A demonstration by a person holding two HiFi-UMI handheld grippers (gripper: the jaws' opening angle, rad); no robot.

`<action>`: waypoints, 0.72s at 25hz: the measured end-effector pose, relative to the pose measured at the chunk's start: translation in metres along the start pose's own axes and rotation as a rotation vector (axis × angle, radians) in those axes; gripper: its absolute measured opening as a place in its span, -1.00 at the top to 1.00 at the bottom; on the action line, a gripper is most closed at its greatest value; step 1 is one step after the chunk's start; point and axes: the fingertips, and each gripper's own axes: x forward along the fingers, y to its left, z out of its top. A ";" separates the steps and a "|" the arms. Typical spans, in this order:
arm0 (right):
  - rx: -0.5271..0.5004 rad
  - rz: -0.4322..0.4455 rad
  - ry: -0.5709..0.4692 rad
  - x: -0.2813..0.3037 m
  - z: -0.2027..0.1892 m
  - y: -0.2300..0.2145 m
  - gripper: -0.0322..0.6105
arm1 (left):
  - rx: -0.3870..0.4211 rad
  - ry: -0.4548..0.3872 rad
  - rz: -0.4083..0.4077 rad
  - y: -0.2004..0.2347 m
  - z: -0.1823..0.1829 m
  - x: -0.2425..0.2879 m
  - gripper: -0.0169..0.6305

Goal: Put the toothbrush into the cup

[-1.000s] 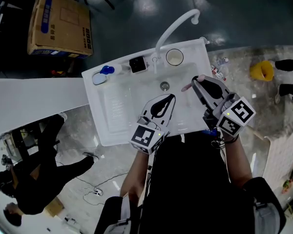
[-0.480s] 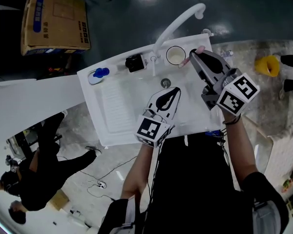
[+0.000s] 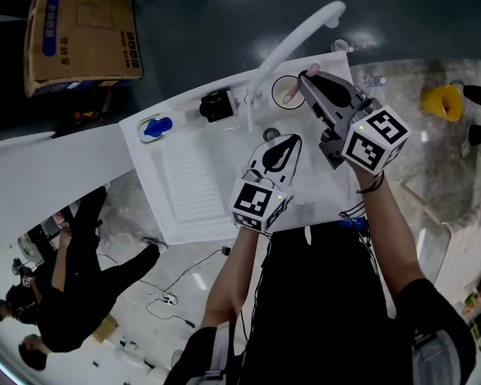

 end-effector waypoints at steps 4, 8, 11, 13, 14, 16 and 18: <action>0.005 -0.037 0.031 0.007 -0.013 -0.007 0.82 | 0.000 0.026 0.001 0.006 -0.009 0.009 0.91; 0.001 -0.049 0.051 0.013 -0.024 -0.013 0.82 | -0.003 0.030 -0.001 0.006 -0.008 0.010 0.91; 0.002 -0.057 0.057 0.018 -0.031 -0.018 0.82 | -0.009 0.027 0.001 0.007 -0.008 0.007 0.91; 0.002 -0.063 0.058 0.020 -0.037 -0.023 0.82 | -0.019 0.025 0.005 0.008 -0.009 0.005 0.91; 0.000 -0.067 0.062 0.021 -0.041 -0.026 0.82 | -0.023 0.023 0.007 0.009 -0.009 0.004 0.91; -0.012 -0.078 0.073 0.023 -0.047 -0.030 0.82 | -0.026 0.020 0.009 0.009 -0.009 0.003 0.91; -0.027 -0.090 0.087 0.023 -0.052 -0.033 0.81 | -0.022 0.016 0.009 0.010 -0.007 0.002 0.91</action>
